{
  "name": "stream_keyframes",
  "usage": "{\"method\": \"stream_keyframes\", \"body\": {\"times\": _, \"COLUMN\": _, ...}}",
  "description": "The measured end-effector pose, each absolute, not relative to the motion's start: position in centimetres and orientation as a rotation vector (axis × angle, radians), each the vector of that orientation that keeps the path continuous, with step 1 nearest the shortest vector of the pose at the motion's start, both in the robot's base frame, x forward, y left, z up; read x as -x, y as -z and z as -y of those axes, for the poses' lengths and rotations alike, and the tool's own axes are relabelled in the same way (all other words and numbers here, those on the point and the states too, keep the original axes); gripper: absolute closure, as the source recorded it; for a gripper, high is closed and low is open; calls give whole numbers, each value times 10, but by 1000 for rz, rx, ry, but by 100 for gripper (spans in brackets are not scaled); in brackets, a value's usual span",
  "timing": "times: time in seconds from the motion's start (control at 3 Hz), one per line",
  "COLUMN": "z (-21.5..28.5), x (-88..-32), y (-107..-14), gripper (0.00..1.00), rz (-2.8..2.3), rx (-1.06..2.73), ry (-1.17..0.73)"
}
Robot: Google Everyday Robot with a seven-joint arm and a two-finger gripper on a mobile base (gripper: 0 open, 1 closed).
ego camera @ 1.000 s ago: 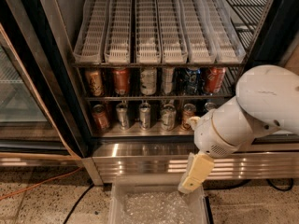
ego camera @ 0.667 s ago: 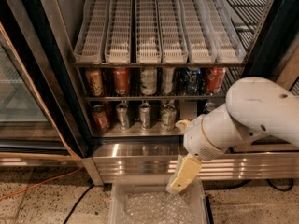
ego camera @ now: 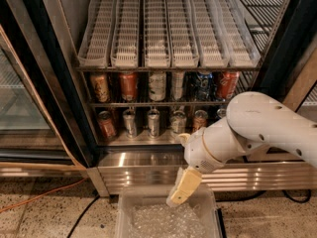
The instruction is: Pick coke can from middle shelf of fridge
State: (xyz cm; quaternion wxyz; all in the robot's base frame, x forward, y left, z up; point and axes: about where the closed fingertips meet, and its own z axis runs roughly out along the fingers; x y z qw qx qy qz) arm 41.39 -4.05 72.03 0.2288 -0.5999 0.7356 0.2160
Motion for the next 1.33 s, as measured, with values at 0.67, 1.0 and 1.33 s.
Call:
{"method": "stream_keyframes", "body": {"times": 0.67, "z": 7, "x": -440, "y": -693, "gripper": 0, "rz": -1980, "rx": 1465, "ry": -768}}
{"method": "stream_keyframes", "body": {"times": 1.0, "z": -13, "x": -459, "y": -687, "gripper": 0, "rz": -1942, "rx": 1350, "ry": -824}}
{"method": "stream_keyframes", "body": {"times": 1.33, "z": -31, "x": -467, "y": -679, "gripper": 0, "rz": -1895, "rx": 1287, "ry": -881}}
